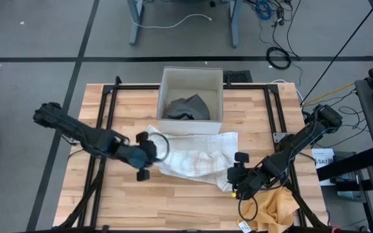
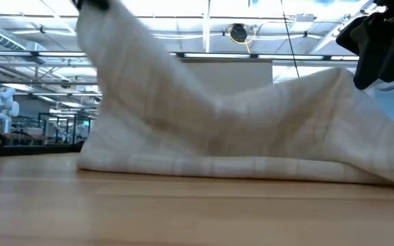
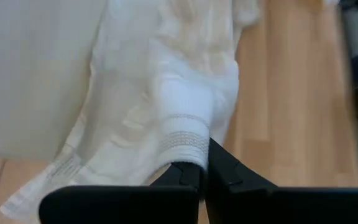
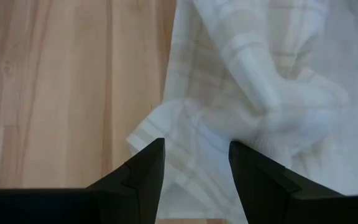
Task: Fold towel
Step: Fold the white patterned towel
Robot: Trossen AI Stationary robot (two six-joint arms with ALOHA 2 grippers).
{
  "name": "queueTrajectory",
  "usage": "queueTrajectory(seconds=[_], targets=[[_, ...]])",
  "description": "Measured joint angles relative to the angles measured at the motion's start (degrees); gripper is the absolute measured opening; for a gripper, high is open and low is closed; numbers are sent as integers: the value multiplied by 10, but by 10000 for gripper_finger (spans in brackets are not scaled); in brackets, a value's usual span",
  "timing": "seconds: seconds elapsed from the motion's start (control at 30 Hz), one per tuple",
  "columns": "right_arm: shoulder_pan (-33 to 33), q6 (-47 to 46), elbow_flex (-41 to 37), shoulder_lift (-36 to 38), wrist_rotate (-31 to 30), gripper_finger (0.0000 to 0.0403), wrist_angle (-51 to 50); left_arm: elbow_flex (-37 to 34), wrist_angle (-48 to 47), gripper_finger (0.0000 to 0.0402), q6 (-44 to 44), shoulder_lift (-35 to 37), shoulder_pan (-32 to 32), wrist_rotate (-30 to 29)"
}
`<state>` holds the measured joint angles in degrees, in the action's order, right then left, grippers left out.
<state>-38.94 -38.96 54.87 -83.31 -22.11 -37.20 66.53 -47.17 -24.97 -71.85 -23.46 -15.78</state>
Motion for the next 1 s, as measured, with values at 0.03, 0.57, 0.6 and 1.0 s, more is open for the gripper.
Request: queueTrajectory(seconds=[0.03, 0.57, 0.6, 1.0], targets=[[-1, 8, 0, 0, 0, 169, 8, 18, -15, 2, -5, 9, 3, 2], [-5, 60, 0, 0, -5, 169, 36, 100, 19, 16, -149, -22, -45, 2], [-5, 60, 0, 0, -5, 169, 34, 95, 28, 22, -153, -34, -54, -11], [-5, 66, 0, 0, -6, 169, 26, 78, 102, 75, -5, -167, -94, -18]])
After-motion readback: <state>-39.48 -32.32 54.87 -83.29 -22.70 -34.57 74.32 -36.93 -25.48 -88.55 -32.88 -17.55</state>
